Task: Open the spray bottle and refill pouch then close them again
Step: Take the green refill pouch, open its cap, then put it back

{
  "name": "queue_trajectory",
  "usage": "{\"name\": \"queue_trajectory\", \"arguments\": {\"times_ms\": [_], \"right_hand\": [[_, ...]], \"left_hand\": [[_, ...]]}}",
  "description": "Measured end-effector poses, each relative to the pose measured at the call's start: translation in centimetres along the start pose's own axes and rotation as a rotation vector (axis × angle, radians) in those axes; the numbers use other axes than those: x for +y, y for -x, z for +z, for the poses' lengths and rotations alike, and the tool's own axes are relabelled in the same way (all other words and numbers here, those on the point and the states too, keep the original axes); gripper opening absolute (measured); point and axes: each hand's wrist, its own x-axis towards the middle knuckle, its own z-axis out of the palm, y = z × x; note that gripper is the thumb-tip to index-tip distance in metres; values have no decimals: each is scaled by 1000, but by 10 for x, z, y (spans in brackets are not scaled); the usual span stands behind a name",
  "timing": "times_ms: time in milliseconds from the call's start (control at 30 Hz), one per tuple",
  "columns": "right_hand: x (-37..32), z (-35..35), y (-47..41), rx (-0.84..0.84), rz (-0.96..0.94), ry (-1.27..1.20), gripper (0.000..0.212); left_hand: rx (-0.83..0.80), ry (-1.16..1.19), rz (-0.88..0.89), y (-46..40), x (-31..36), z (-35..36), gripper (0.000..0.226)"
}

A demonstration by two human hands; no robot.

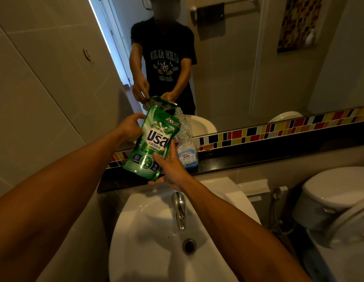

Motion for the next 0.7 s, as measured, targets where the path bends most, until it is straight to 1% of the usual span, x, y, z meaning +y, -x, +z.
{"name": "queue_trajectory", "arguments": {"times_ms": [700], "right_hand": [[-2,0,-5,-22,14,7,75]], "left_hand": [[0,-8,-14,-4,2,-4,63]]}}
